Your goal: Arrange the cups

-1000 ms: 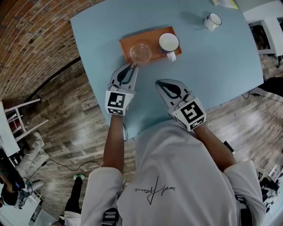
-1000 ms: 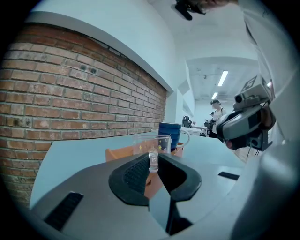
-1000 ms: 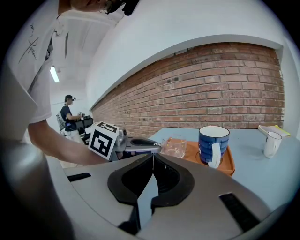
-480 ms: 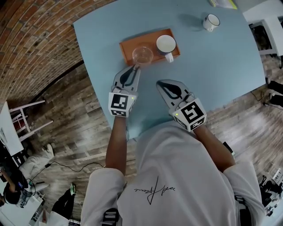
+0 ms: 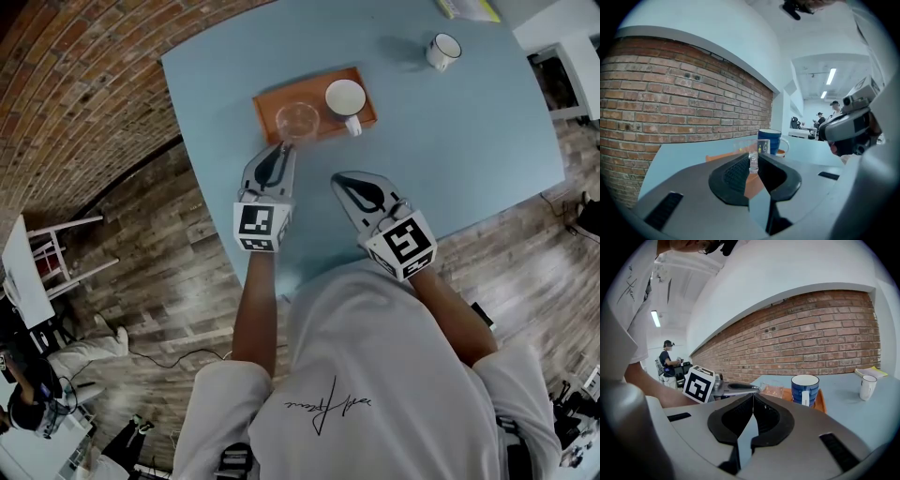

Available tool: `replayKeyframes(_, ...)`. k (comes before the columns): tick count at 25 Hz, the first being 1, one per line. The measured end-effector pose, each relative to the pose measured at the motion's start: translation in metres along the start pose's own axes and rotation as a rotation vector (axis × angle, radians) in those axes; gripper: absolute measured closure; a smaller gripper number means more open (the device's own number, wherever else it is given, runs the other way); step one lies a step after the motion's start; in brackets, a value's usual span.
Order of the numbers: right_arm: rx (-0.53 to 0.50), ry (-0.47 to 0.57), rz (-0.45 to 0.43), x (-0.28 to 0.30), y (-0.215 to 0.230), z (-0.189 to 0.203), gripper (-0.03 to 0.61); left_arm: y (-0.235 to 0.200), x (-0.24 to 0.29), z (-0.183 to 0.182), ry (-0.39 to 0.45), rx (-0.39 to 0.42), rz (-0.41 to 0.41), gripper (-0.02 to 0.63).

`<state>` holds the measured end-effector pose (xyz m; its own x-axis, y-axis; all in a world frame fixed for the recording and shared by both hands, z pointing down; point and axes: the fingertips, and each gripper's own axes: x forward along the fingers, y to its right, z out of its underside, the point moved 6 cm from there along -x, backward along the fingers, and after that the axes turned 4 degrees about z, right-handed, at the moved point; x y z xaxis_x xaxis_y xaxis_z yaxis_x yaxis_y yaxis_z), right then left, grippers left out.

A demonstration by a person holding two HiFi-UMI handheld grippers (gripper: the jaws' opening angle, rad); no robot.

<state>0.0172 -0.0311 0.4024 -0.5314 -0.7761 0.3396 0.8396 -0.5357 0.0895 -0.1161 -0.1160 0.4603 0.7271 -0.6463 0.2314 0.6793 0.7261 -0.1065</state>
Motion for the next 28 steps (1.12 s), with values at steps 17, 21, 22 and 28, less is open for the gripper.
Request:
replayKeyframes(17,-0.025,0.023,-0.024,-0.018,0.003,0.0,0.555,0.015,-0.005,-0.013,0.055,-0.087,-0.18,0.56)
replayKeyframes(21,-0.035,0.013,-0.03,-0.023,0.006,0.002,0.555,0.019,-0.002,-0.016,0.072,-0.101,-0.231,0.56)
replayKeyframes(22,-0.038,0.009,-0.031,-0.023,0.007,0.002,0.556,0.019,-0.001,-0.016,0.075,-0.098,-0.241,0.56)
replayKeyframes(28,-0.048,-0.011,-0.037,-0.027,0.013,0.001,0.555,0.023,0.003,-0.02,0.108,-0.101,-0.328,0.56)
